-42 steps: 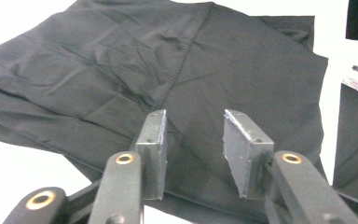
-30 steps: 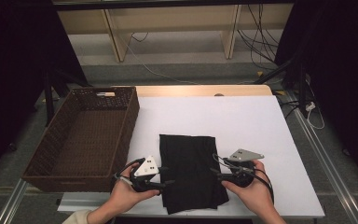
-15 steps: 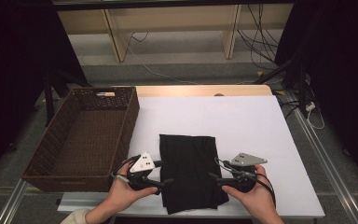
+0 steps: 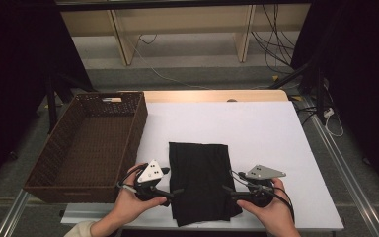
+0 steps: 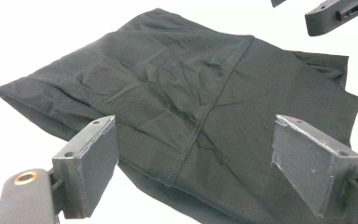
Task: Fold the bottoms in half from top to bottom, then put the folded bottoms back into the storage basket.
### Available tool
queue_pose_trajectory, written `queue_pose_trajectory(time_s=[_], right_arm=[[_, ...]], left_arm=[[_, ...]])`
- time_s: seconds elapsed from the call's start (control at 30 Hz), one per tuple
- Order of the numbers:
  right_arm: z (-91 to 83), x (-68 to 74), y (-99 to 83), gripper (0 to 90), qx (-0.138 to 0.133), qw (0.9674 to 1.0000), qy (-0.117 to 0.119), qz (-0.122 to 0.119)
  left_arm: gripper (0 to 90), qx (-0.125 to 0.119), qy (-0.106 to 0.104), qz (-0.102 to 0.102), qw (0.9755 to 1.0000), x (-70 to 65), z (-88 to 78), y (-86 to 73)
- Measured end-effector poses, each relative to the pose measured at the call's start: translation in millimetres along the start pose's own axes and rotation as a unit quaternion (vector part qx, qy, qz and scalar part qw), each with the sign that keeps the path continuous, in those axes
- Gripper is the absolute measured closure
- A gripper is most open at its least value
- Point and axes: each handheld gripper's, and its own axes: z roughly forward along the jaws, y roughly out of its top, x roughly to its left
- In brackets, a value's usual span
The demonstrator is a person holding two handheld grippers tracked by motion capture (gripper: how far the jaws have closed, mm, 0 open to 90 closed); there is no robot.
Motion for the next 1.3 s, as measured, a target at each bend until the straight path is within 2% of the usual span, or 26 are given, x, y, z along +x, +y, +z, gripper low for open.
queue_pose_trajectory(time_s=[0.57,1.03,1.17,1.3], right_arm=[[0.1,0.7,0.0,25.4,0.002,1.0000,0.000,-0.004],[0.7,0.6,1.5,23.9,-0.013,0.9999,0.004,0.000],[-2.6,-0.1,-0.1,23.8,-0.017,0.9998,0.006,-0.002],[-7.2,-1.5,-3.7,23.8,-0.023,0.9997,0.007,0.001]], left_arm=[[15.8,0.000,0.003,0.001,1.0000,0.3,-0.6,-0.1],[16.2,-0.004,0.009,-0.001,1.0000,2.2,-1.9,-0.7],[16.6,-0.010,0.014,0.000,0.9998,1.3,-2.9,2.3],[16.8,-0.006,0.014,-0.001,0.9999,2.7,-0.9,2.0]])
